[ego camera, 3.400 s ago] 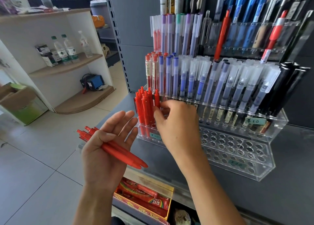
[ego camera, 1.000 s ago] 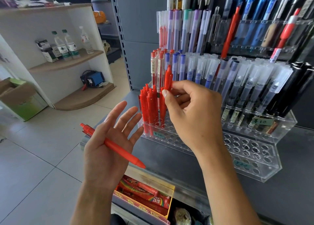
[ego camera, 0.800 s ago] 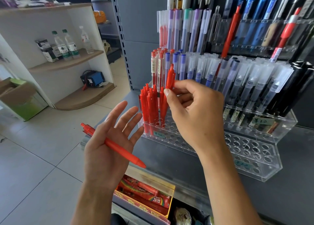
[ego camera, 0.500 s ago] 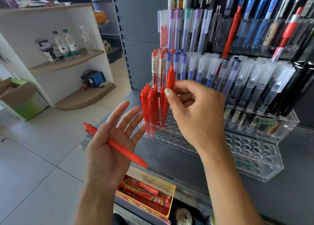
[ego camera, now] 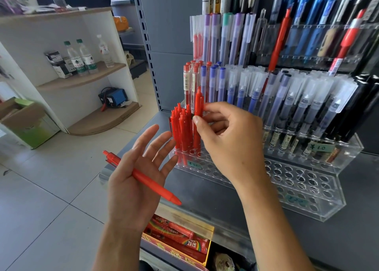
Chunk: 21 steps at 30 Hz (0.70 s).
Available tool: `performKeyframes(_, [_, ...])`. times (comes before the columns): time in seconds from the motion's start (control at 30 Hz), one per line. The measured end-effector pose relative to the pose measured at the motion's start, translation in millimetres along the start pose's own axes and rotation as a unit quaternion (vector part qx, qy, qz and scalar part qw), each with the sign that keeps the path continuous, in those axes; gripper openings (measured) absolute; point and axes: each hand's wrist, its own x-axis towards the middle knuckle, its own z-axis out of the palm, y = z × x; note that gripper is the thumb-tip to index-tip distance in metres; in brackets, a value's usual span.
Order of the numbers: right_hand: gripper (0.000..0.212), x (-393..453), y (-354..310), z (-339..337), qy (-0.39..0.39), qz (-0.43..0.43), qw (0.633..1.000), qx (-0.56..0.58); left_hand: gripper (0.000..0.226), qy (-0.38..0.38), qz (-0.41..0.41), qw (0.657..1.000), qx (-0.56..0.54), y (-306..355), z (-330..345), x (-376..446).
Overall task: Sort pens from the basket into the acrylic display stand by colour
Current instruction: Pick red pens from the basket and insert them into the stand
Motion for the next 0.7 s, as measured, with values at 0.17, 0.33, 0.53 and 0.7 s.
performKeyframes(0.17, [0.019, -2.5, -0.7, 2.0, -0.026, 0.042, 0.999, -0.012, 0.045, -0.005, -0.001, 1.0, 0.001, 0.0, 0.2, 0.7])
performKeyframes(0.33, [0.033, -5.4, -1.8, 5.3, -0.032, 0.054, 0.998, -0.028, 0.045, -0.002, 0.003, 1.0, 0.008, 0.1, -0.9, 0.7])
performKeyframes(0.53, [0.038, -5.2, -0.5, 2.7, -0.038, 0.056, 0.997, -0.046, 0.045, -0.004, 0.002, 1.0, 0.007, -0.2, -1.3, 0.4])
performKeyframes(0.7, [0.029, -4.5, -0.3, 2.1, -0.045, 0.059, 0.995, -0.065, 0.045, -0.009, -0.001, 1.0, 0.004, -2.9, -0.6, 1.3])
